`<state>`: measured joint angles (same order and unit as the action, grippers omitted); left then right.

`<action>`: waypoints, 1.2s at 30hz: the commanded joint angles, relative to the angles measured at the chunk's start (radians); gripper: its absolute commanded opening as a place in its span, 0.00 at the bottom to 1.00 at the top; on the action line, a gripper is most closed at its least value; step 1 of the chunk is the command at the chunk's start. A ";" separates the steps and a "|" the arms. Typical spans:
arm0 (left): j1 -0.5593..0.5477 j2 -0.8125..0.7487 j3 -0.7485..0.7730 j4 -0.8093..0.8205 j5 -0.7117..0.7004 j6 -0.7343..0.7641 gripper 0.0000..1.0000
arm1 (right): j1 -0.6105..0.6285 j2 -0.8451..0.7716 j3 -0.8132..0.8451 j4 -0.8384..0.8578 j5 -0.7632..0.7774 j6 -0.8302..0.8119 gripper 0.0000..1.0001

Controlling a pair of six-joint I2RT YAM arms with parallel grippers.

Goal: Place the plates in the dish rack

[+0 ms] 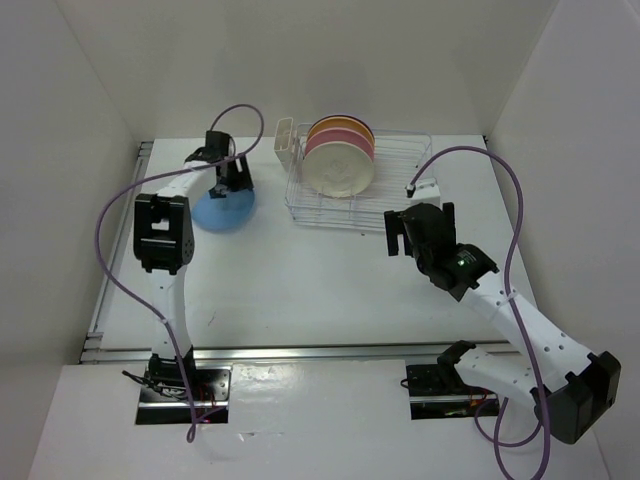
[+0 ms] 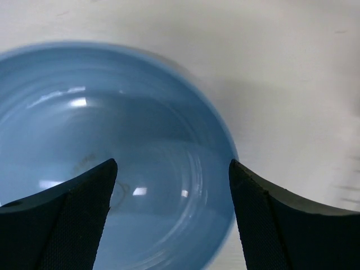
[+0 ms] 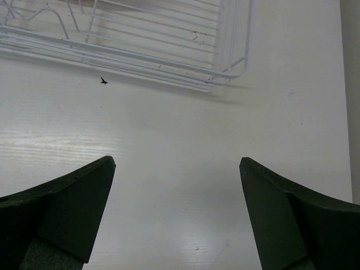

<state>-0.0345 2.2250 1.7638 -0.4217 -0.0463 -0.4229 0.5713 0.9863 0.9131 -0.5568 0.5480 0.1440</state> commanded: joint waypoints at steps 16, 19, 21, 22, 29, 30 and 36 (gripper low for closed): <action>0.116 -0.284 -0.017 -0.128 -0.006 0.087 0.92 | -0.010 0.095 0.018 0.064 -0.005 0.002 1.00; 0.148 -0.214 -0.017 -0.086 0.058 0.087 0.92 | -0.010 0.120 0.038 0.064 -0.005 -0.007 1.00; 0.159 -0.150 0.008 -0.066 0.059 0.076 0.92 | -0.010 0.129 0.038 0.055 0.009 -0.007 1.00; 0.171 -0.130 0.008 -0.049 0.084 0.076 0.92 | -0.010 0.129 0.047 0.046 0.019 -0.007 1.00; 0.183 0.061 0.086 -0.009 0.166 0.056 0.88 | -0.010 0.100 0.056 0.024 0.029 -0.007 1.00; 0.183 0.077 0.086 0.004 0.166 0.056 0.88 | -0.010 0.100 0.056 0.024 0.029 -0.007 1.00; 0.151 0.153 0.132 -0.005 0.166 0.067 0.88 | -0.010 0.144 0.089 0.024 0.020 0.002 1.00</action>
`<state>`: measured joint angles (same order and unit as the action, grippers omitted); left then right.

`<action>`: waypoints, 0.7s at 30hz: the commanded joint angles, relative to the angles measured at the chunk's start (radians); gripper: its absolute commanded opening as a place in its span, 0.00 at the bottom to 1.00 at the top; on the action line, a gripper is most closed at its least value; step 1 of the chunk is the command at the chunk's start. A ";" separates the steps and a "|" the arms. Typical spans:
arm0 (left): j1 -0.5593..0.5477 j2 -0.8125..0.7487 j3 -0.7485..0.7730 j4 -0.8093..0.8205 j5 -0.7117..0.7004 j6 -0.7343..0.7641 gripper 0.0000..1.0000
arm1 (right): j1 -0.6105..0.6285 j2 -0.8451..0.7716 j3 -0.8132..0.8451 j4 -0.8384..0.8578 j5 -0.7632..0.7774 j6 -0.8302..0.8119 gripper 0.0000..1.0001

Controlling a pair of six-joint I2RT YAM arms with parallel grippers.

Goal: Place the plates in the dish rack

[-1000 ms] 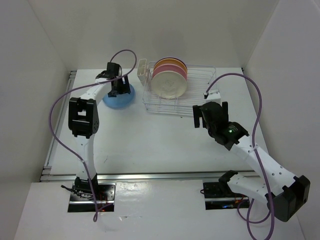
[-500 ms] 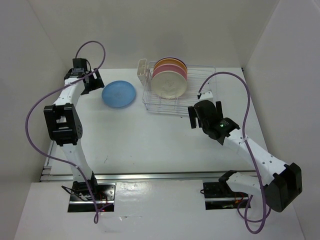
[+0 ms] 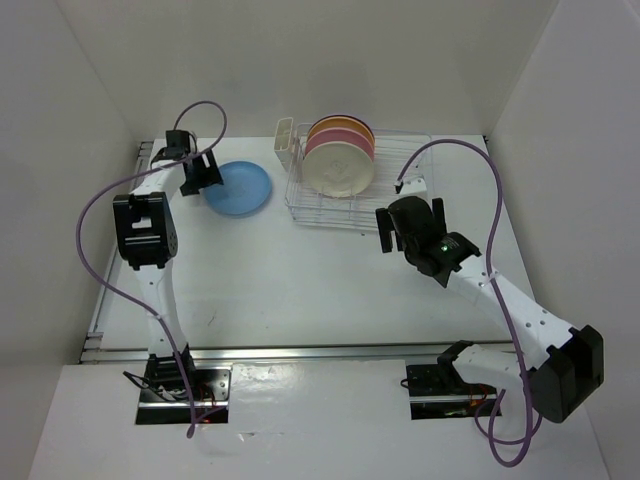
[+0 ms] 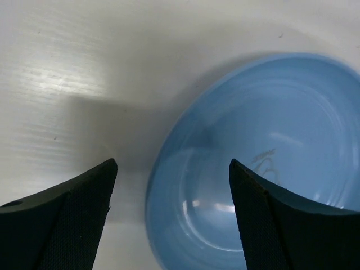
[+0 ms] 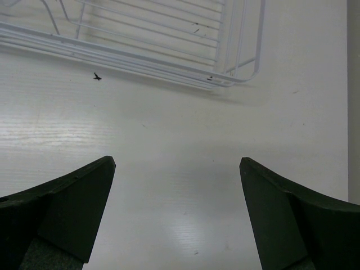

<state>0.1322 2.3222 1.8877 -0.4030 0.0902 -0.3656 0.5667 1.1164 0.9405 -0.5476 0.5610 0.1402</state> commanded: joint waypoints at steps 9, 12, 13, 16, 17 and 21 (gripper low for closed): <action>-0.077 0.108 0.021 -0.131 -0.210 0.094 0.48 | -0.005 0.034 0.081 0.015 -0.004 0.015 1.00; -0.077 0.095 -0.018 -0.140 -0.222 0.106 0.18 | -0.005 0.034 0.081 0.025 -0.004 0.015 1.00; -0.077 0.095 -0.027 -0.149 -0.222 0.106 0.03 | -0.005 0.034 0.081 0.025 -0.004 0.015 1.00; -0.077 0.068 -0.068 -0.149 -0.208 0.119 0.00 | -0.005 0.034 0.072 0.025 -0.004 0.015 1.00; -0.077 0.053 -0.068 -0.149 -0.198 0.119 0.00 | -0.005 0.034 0.072 0.025 -0.004 0.015 1.00; -0.086 -0.013 -0.088 -0.149 -0.135 0.157 0.00 | -0.005 0.034 0.063 0.034 -0.004 0.015 1.00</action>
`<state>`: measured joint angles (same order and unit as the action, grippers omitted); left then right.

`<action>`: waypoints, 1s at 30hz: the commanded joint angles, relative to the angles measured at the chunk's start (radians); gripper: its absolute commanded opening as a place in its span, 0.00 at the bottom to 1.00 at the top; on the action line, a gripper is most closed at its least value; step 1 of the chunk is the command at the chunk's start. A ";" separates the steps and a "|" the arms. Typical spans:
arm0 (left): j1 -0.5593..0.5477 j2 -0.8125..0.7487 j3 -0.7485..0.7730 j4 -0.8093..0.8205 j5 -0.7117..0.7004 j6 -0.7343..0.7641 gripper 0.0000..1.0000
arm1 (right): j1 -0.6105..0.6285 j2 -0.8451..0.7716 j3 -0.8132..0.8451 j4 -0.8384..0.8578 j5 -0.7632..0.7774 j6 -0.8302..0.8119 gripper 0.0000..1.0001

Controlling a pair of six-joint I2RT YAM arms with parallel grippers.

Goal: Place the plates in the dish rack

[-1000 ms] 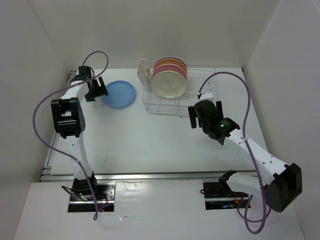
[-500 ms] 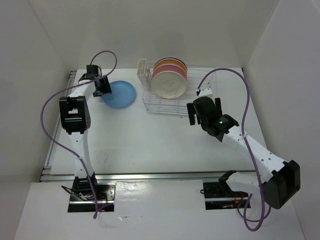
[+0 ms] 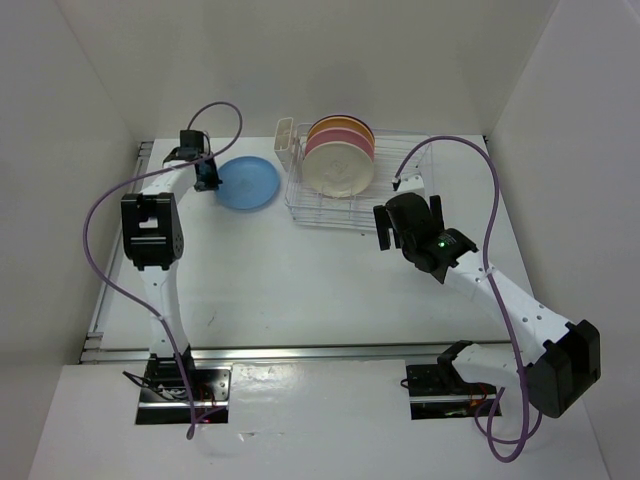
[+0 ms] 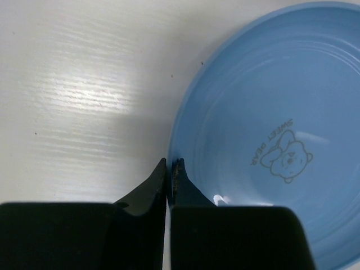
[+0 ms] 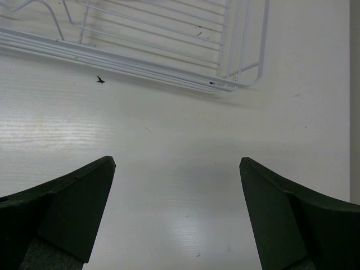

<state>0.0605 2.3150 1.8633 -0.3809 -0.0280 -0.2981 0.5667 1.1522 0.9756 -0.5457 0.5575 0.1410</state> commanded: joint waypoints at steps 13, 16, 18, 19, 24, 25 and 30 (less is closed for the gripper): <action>-0.034 -0.542 -0.238 0.336 0.302 0.194 0.00 | -0.005 0.006 0.009 0.059 -0.010 0.005 1.00; -0.044 -0.591 -0.227 0.401 0.333 0.205 0.00 | -0.005 0.006 0.009 0.059 -0.010 0.005 1.00; -0.066 -0.640 -0.245 0.485 0.333 0.244 0.00 | -0.005 0.006 0.009 0.059 -0.019 0.005 1.00; -0.067 -0.654 -0.266 0.516 0.333 0.254 0.00 | -0.005 0.006 0.009 0.059 -0.019 0.005 1.00; -0.122 -0.698 -0.294 0.614 0.333 0.332 0.00 | -0.005 0.006 0.009 0.059 -0.019 0.014 1.00; -0.145 -0.719 -0.335 0.675 0.311 0.397 0.00 | -0.005 0.006 0.009 0.059 -0.019 0.014 1.00; -0.353 -0.754 -0.727 1.554 0.094 0.817 0.00 | -0.005 0.015 0.009 0.070 -0.019 0.014 1.00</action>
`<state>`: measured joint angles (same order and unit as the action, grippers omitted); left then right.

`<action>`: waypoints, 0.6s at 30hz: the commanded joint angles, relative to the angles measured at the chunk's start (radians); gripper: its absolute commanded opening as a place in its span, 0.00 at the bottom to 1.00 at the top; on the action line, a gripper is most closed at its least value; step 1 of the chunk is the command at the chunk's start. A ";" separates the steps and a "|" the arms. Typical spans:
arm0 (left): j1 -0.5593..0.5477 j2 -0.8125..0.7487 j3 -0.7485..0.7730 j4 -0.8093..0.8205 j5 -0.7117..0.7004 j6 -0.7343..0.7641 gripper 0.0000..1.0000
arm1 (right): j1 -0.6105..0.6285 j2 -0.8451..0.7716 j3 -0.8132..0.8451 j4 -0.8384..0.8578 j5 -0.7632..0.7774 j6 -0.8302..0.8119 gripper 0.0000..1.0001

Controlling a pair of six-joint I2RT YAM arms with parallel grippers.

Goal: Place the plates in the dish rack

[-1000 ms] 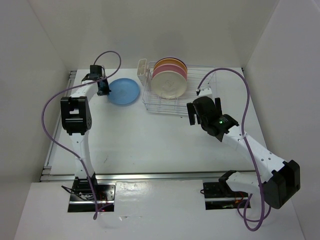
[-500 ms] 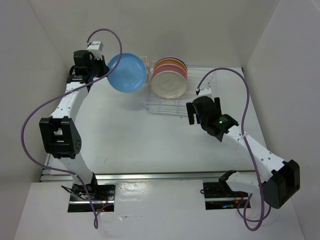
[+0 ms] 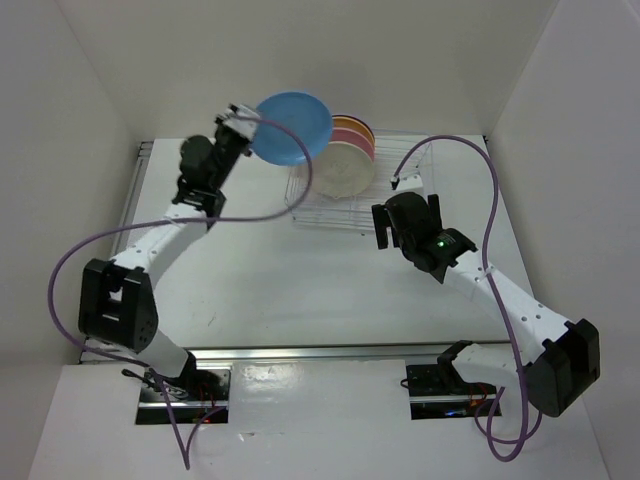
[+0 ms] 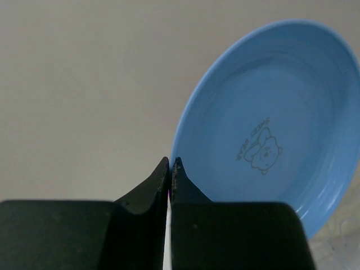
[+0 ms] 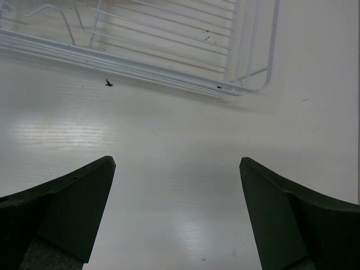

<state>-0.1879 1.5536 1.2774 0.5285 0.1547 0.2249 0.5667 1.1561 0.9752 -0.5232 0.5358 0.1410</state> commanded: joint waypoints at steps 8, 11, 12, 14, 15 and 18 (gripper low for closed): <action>-0.277 0.197 0.023 0.703 -0.072 0.458 0.00 | -0.005 0.011 -0.009 0.028 0.003 0.035 1.00; -0.277 0.240 0.086 0.677 -0.006 0.458 0.00 | -0.005 0.001 -0.009 0.006 0.003 0.045 1.00; -0.277 0.258 0.095 0.653 0.006 0.467 0.00 | -0.005 0.001 -0.019 -0.007 0.003 0.054 1.00; -0.277 0.267 0.106 0.631 0.049 0.478 0.00 | -0.005 0.001 -0.020 -0.023 0.003 0.066 1.00; -0.277 0.267 0.106 0.619 0.061 0.478 0.00 | -0.005 -0.010 -0.020 -0.038 0.012 0.075 1.00; -0.277 0.267 0.083 0.608 0.089 0.488 0.00 | -0.005 -0.010 -0.029 -0.051 0.012 0.088 1.00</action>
<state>-0.4664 1.8145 1.3483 1.0706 0.1669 0.6827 0.5667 1.1687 0.9524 -0.5503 0.5343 0.1951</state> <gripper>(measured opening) 0.021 1.000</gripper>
